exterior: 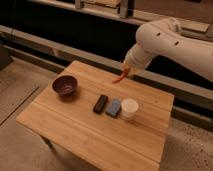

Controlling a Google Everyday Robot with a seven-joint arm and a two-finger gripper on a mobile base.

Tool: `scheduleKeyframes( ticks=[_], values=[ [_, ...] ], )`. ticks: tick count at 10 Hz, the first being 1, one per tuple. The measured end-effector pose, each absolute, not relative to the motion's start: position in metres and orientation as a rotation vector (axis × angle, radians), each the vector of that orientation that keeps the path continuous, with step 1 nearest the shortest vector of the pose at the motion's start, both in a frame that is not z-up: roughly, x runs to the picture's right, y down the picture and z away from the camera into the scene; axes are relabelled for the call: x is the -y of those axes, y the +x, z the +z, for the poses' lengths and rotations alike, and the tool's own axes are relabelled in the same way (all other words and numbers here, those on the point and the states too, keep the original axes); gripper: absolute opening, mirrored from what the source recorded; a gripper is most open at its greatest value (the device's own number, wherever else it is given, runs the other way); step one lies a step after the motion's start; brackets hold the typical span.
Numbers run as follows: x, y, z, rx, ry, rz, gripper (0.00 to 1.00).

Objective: Place the pepper in the ceramic cup

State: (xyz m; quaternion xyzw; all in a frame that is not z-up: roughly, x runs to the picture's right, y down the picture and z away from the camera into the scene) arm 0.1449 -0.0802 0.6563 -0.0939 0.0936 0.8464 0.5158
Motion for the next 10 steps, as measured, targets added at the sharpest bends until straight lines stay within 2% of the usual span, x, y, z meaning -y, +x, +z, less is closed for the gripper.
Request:
scheduleKeyframes(
  ticks=[3,5,7,10],
  values=[
    [0.073,0.171,0.653,-0.328,0.086,1.918,0.00],
    [0.074,0.175,0.658,-0.329,0.201,1.874,0.00],
    [0.085,0.187,0.657,-0.310,0.270,1.868,0.00],
    [0.086,0.185,0.657,-0.306,0.271,1.862,0.00]
  ],
)
